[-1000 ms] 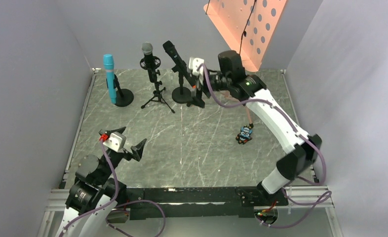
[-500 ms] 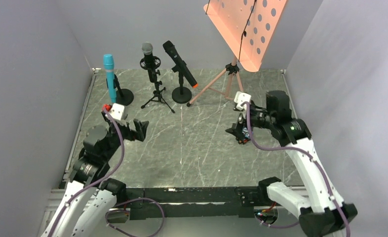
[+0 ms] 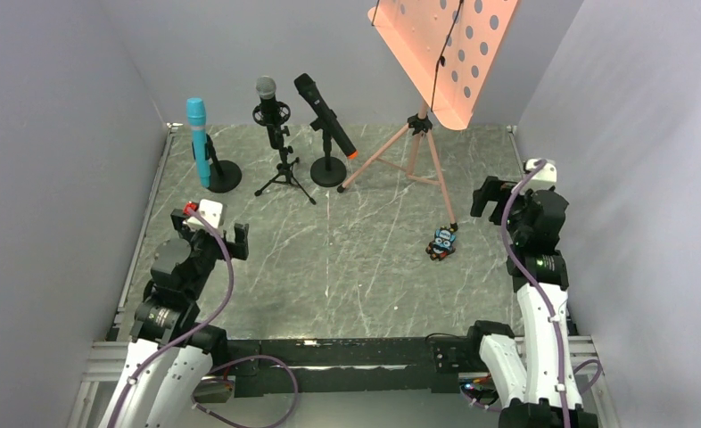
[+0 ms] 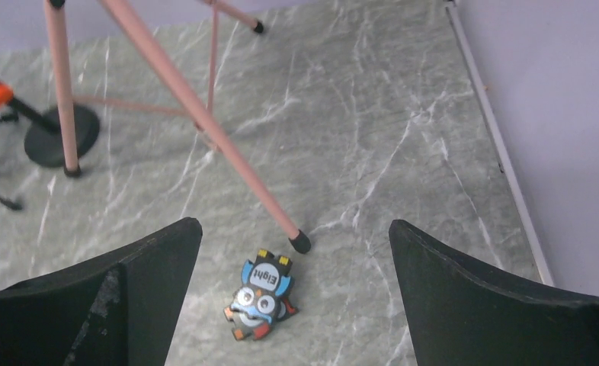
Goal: Attach the microphones to the stand
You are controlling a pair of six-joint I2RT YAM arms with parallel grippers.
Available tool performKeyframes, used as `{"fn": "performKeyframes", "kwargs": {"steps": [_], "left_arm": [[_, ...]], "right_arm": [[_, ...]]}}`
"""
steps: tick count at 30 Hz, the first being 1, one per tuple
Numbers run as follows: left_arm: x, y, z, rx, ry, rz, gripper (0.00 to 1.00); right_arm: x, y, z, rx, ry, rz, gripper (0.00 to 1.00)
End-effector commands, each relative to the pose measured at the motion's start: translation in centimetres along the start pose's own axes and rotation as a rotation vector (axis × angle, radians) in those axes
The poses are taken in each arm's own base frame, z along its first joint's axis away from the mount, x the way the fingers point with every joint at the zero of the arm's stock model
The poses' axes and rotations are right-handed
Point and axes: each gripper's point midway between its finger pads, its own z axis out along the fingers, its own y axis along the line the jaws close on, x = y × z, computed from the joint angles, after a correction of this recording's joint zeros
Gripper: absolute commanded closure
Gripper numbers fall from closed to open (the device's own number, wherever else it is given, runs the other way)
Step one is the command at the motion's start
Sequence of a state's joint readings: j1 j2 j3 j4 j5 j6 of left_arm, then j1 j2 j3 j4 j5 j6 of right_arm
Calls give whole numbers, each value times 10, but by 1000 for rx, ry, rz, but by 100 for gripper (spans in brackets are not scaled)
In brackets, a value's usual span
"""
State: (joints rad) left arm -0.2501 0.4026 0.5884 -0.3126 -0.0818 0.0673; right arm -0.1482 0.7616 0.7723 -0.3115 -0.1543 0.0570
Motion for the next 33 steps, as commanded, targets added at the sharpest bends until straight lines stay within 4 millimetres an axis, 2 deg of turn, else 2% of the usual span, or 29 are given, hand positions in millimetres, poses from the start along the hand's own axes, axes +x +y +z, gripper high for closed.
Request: {"fn": "performKeyframes", "kwargs": {"steps": [1,4,12,24,33], "left_arm": [[0,8,0,-37,-28,42,1],[1,5,1,-19,-18,48,1],[1,2,1,-2,-30,52,1],[-2,-9,5,64,-35,54,1],[-3,-20,6,120,-42,47,1]], "right_arm": [[-22,-18,0,100,-134,168,0],[-20,-24,0,123,-132,155,0],[-14,-23,0,85,-111,115,0],[-10,-42,-1,148,-109,104,0],[-10,-42,-1,124,-87,149,0]]}}
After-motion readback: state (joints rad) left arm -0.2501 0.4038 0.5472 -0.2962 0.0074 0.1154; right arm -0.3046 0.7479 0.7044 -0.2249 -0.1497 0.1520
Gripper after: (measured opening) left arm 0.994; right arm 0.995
